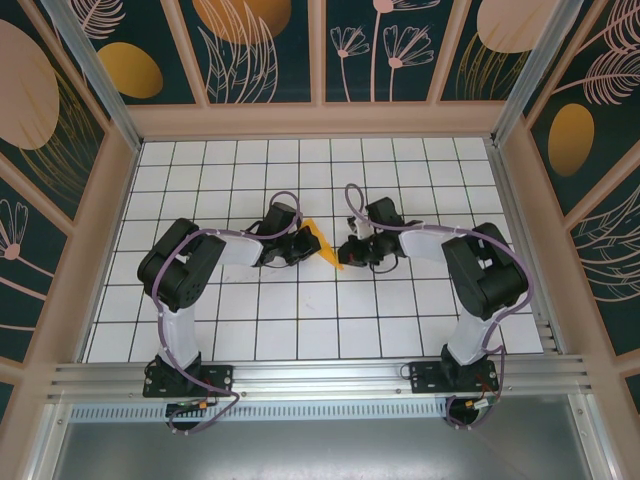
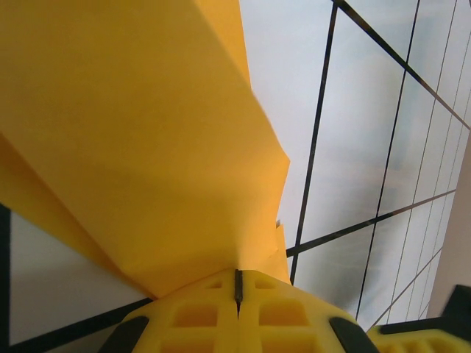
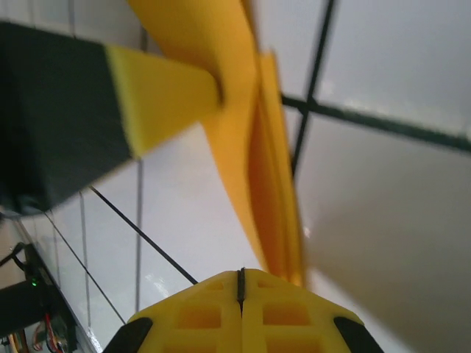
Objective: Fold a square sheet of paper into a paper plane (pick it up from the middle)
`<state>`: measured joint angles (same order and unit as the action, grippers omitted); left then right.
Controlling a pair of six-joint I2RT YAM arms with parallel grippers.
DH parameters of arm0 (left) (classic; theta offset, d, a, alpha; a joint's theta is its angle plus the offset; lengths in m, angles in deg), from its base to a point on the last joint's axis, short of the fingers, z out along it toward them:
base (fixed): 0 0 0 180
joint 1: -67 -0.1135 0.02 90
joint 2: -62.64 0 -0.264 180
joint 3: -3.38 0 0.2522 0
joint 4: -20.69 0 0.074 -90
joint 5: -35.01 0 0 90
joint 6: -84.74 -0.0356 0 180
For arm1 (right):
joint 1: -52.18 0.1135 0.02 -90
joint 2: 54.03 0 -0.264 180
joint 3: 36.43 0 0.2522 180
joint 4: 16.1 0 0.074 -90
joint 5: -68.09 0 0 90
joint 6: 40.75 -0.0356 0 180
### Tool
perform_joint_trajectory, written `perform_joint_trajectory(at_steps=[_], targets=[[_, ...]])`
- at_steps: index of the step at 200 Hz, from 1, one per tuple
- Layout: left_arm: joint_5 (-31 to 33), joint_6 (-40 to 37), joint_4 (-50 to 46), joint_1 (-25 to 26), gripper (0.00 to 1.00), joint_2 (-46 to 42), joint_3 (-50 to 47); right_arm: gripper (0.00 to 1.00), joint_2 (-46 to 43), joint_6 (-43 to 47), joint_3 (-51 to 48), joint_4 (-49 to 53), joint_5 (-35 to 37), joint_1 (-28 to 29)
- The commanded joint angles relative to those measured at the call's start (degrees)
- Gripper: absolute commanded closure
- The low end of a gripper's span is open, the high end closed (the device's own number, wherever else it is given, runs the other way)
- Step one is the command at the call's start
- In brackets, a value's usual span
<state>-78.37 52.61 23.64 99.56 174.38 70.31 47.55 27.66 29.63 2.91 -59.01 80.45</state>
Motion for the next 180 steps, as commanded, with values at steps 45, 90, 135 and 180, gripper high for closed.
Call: perform_joint_trajectory(at_steps=[45, 90, 135, 180], targets=[[7.3, -2.4, -7.5, -0.5, 1.0, 4.3, -1.1, 1.0, 7.0, 0.0, 6.7, 0.0, -1.4, 1.8], [7.7, -2.5, -8.4, -0.5, 1.0, 4.0, -0.5, 1.0, 10.0, 0.7, 7.2, 2.6, 1.4, 2.5], [8.2, -6.1, -8.6, -0.5, 1.0, 3.1, 1.8, 1.0, 9.4, 1.4, 2.1, 3.6, 4.3, 1.5], [11.5, -15.5, -9.5, -0.7, 1.0, 0.8, 4.3, 1.0, 9.6, 1.4, -1.3, 3.9, 5.3, 0.5]])
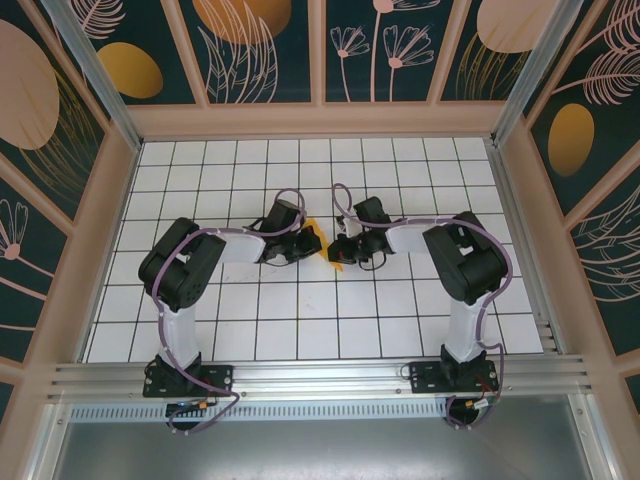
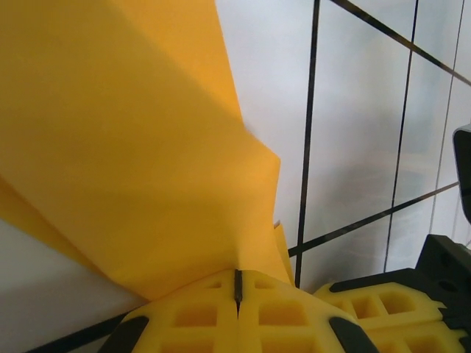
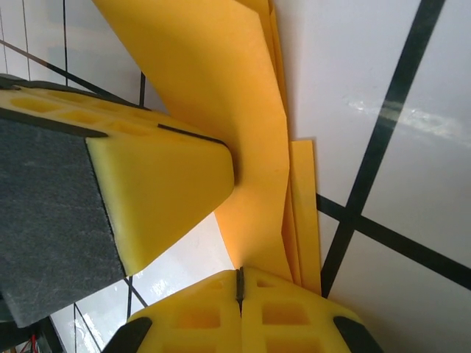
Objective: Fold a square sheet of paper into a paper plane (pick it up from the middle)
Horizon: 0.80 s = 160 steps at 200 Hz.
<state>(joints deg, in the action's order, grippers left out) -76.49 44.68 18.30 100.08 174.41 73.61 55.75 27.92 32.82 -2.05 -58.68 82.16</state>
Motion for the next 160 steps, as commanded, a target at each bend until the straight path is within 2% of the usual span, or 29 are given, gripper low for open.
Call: perform_joint_trajectory(at_steps=[1, 41, 74, 160], targets=[[9.7, -7.7, -4.1, -1.2, 1.0, 0.8, 1.0, 1.0, 1.4, 1.1, -4.6, 8.9, 4.9, -1.2], [7.4, -13.9, -1.5, -2.3, 0.99, -1.5, 1.0, 1.0, 2.0, 0.9, -6.6, 8.6, 4.8, -1.6], [7.9, -17.3, 0.1, -2.7, 0.97, -4.0, 0.3, 1.0, 2.3, 0.5, -6.4, 8.4, 4.4, -1.6], [2.4, -17.1, 5.5, -3.9, 0.96, -2.8, -2.2, 1.0, 2.9, 0.3, -6.4, 8.3, 4.2, -1.5]])
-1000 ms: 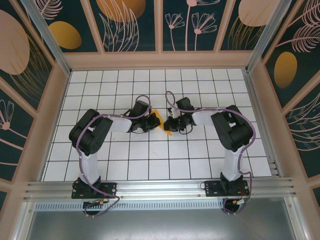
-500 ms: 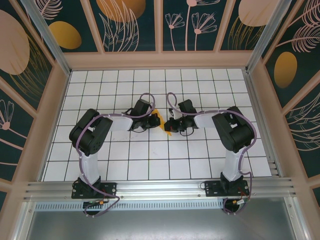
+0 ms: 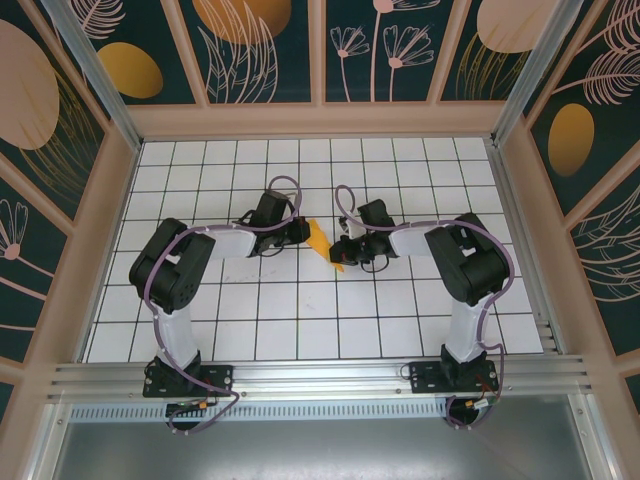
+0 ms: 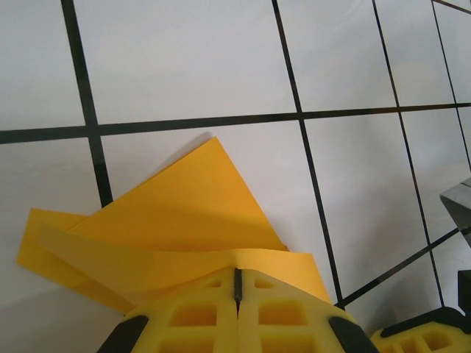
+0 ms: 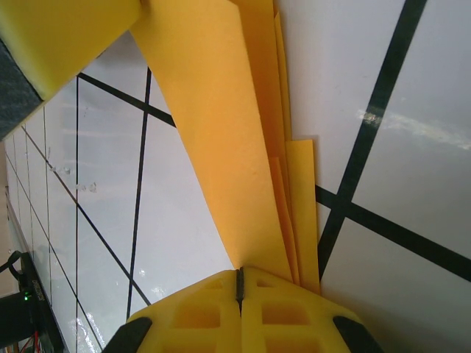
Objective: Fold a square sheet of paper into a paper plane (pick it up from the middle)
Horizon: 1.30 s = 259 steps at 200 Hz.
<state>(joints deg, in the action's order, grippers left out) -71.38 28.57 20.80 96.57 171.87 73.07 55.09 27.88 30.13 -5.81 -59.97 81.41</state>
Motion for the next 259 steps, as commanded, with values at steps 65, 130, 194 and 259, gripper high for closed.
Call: perform_joint_trajectory(at_steps=[65, 130, 194, 259], targets=[[-4.6, 0.5, 4.1, -1.4, 0.96, 3.3, -2.0, 1.0, 4.3, 0.4, -3.7, 12.1, 5.3, -0.7], [0.5, -1.8, 0.6, -3.6, 0.97, 5.8, -0.5, 1.0, 4.4, 1.0, -5.0, 13.7, 6.5, -0.8], [2.3, -4.9, -2.1, -8.4, 0.97, 7.9, 3.5, 1.0, 4.5, 1.0, -6.7, 13.7, 6.9, -1.3], [2.8, -5.5, -2.4, -13.1, 0.97, 9.5, 3.7, 1.0, 4.6, 0.9, -6.8, 13.5, 6.7, -1.4]])
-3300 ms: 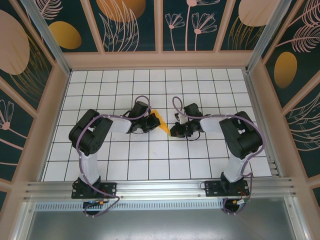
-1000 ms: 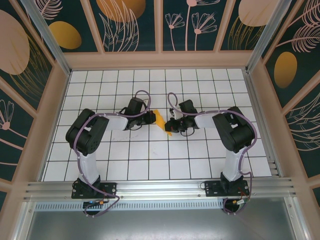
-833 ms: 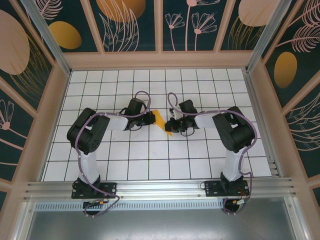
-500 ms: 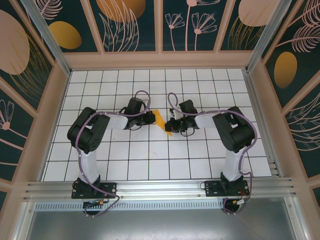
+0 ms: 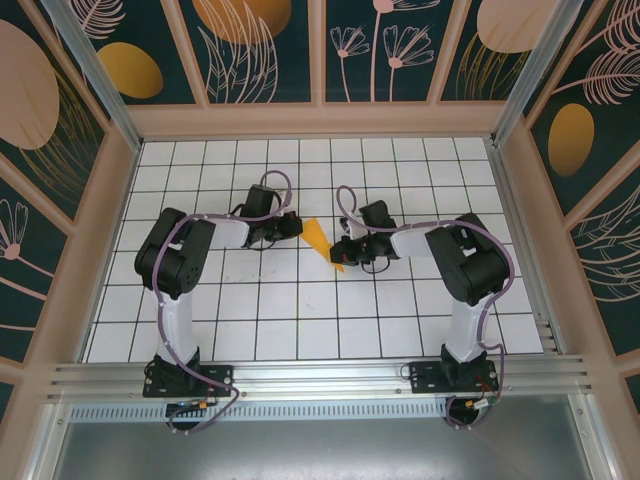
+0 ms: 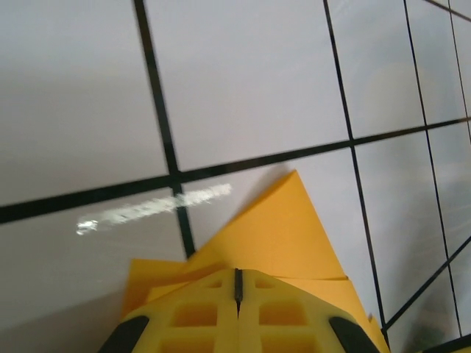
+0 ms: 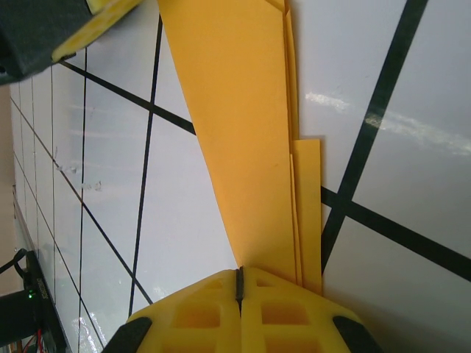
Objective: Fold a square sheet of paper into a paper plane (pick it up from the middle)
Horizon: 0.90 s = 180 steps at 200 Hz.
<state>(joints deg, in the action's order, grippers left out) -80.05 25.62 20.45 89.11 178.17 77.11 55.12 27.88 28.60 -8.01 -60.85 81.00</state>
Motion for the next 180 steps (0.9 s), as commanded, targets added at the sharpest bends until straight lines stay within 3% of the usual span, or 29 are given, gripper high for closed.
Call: perform_joint_trajectory(at_steps=[1, 63, 112, 145, 180], targets=[[11.5, -2.6, -2.0, -5.7, 0.97, 3.2, -0.4, 1.0, 4.6, 0.9, -5.3, 15.7, 7.6, -1.0], [10.0, -2.3, -2.9, -8.0, 0.97, 1.5, 1.1, 1.0, 4.4, 0.6, -5.1, 15.2, 7.0, -0.9], [4.8, 5.2, 3.3, -7.4, 0.94, -10.7, -3.8, 1.0, 4.2, 0.2, -4.9, 14.7, 6.3, -0.9], [3.9, 9.6, 9.1, -2.9, 0.96, -15.0, -10.6, 1.0, 4.0, -0.1, -5.0, 14.4, 6.2, -0.9], [0.6, 14.0, 15.5, 3.0, 0.99, -11.6, -12.7, 1.0, 4.0, -0.2, -4.8, 14.5, 6.2, -1.0]])
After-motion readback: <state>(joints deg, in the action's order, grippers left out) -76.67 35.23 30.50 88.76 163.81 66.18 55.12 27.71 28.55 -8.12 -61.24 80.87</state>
